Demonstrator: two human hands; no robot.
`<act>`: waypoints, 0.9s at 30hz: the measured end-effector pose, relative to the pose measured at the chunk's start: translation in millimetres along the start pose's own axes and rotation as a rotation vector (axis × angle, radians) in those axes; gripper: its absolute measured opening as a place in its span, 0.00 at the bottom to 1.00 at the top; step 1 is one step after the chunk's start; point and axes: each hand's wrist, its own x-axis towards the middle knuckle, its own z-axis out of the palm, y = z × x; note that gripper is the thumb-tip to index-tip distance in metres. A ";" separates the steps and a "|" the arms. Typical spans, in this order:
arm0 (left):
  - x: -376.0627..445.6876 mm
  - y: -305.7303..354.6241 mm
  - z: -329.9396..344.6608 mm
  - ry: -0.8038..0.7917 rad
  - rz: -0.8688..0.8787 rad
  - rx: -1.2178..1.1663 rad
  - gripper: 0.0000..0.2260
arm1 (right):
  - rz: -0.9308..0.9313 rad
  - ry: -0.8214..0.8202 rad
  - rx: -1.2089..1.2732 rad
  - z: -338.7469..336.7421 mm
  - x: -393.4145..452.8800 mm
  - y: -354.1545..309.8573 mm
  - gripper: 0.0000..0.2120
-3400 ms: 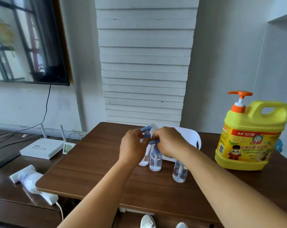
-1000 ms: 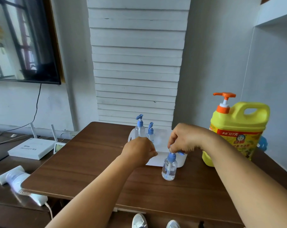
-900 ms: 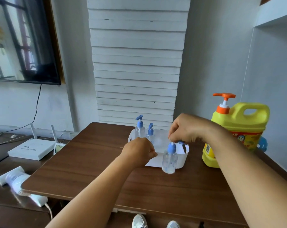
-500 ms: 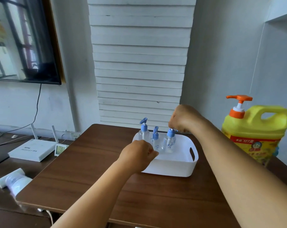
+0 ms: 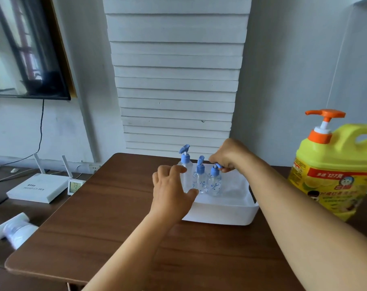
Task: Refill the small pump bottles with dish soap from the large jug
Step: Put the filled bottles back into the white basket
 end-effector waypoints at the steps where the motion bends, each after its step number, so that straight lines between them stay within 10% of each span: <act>1: -0.2 -0.8 1.9 0.006 -0.008 -0.027 0.29 | -0.004 -0.001 0.036 0.3 1.3 2.3 0.10; 20: -17.7 1.8 13.2 0.009 -0.265 -0.396 0.27 | -0.184 0.150 0.290 6.3 -59.9 69.1 0.24; 27: -21.1 4.3 9.1 -0.003 -0.292 -0.407 0.26 | -0.026 0.224 0.042 8.8 -57.0 76.4 0.23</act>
